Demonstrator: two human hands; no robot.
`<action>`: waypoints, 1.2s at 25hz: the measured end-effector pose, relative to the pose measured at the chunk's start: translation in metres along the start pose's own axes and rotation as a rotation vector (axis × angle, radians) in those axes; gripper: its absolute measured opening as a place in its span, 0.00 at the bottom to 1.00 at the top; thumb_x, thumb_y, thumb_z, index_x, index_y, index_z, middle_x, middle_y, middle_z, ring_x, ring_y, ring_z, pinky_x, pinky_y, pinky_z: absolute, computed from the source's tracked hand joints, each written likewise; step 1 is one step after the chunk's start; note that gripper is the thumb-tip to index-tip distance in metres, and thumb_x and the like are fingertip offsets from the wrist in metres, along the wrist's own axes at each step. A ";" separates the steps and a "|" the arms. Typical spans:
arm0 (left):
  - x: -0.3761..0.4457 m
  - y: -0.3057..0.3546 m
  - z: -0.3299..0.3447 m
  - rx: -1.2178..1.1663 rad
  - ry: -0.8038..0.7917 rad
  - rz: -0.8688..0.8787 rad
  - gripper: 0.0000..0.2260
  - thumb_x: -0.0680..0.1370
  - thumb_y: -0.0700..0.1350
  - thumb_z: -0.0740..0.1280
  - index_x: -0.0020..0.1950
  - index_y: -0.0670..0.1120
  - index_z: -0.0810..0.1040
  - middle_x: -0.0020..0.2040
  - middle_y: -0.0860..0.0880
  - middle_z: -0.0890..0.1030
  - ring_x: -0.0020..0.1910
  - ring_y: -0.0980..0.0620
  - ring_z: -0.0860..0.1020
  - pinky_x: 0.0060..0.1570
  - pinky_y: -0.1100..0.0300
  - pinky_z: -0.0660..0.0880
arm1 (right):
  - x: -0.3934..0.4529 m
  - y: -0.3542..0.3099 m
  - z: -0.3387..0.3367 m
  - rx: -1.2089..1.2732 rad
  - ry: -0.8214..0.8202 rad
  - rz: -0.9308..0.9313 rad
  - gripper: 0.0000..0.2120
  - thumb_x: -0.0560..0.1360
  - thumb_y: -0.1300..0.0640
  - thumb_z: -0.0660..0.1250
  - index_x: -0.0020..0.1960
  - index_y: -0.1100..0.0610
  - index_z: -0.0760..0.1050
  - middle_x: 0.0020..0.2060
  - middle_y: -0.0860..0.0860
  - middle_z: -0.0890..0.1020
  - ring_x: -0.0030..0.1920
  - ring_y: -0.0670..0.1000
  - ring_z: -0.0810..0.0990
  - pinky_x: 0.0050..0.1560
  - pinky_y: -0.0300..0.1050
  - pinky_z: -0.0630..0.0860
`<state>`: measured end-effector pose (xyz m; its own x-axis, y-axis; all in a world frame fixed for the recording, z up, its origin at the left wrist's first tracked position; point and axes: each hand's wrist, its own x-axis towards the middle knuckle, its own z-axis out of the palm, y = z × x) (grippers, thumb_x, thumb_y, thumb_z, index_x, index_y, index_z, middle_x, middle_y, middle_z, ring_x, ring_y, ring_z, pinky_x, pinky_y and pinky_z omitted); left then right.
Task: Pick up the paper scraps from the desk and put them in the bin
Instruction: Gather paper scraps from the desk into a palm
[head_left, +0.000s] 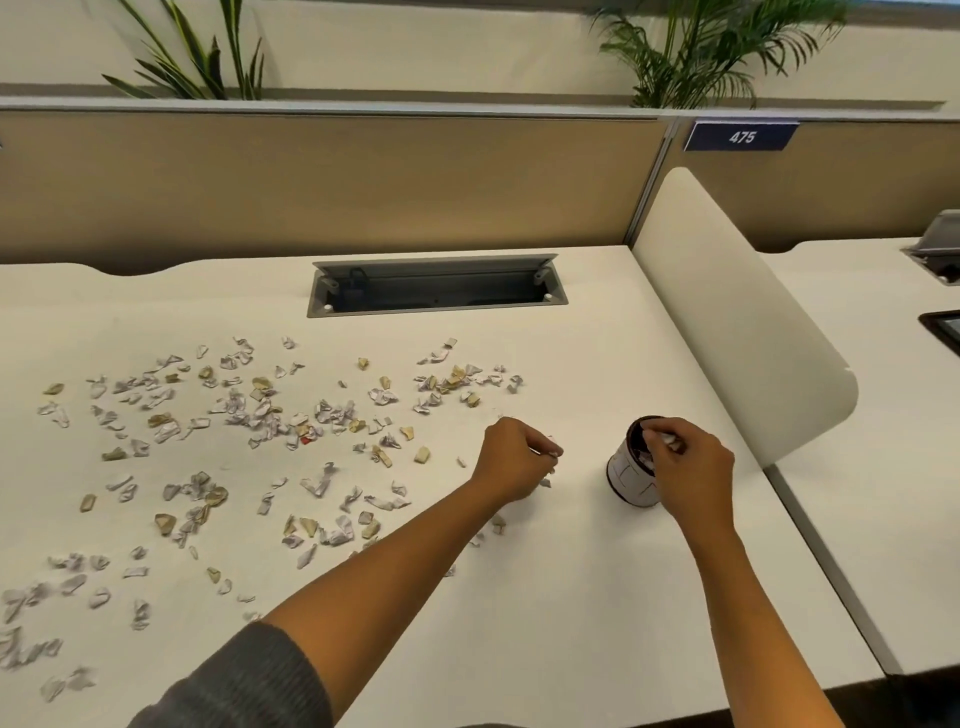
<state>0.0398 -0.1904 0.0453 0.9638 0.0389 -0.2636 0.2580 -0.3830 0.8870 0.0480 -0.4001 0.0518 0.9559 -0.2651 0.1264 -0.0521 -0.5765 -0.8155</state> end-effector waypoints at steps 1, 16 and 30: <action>0.001 0.011 0.010 -0.020 -0.026 0.015 0.06 0.72 0.34 0.70 0.46 0.40 0.86 0.40 0.47 0.85 0.39 0.51 0.84 0.34 0.67 0.79 | 0.002 0.003 -0.006 -0.021 -0.014 0.024 0.07 0.78 0.61 0.68 0.52 0.55 0.83 0.44 0.49 0.84 0.47 0.49 0.81 0.49 0.40 0.77; 0.024 0.077 0.070 0.057 -0.192 0.193 0.19 0.67 0.26 0.66 0.52 0.42 0.85 0.50 0.43 0.85 0.48 0.49 0.82 0.45 0.64 0.78 | 0.020 0.014 -0.024 0.141 -0.102 0.196 0.21 0.74 0.73 0.57 0.56 0.53 0.78 0.50 0.46 0.84 0.54 0.46 0.83 0.55 0.45 0.79; 0.012 -0.080 -0.046 0.997 -0.234 0.206 0.29 0.78 0.38 0.62 0.77 0.54 0.60 0.80 0.48 0.56 0.79 0.46 0.49 0.76 0.44 0.47 | -0.059 -0.013 0.082 -0.076 -0.430 -0.191 0.14 0.79 0.66 0.60 0.62 0.56 0.75 0.59 0.48 0.79 0.59 0.47 0.78 0.59 0.39 0.76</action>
<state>0.0335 -0.1170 -0.0111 0.9187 -0.2525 -0.3038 -0.1840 -0.9541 0.2364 0.0163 -0.3135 0.0085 0.9825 0.1858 0.0119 0.1307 -0.6427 -0.7549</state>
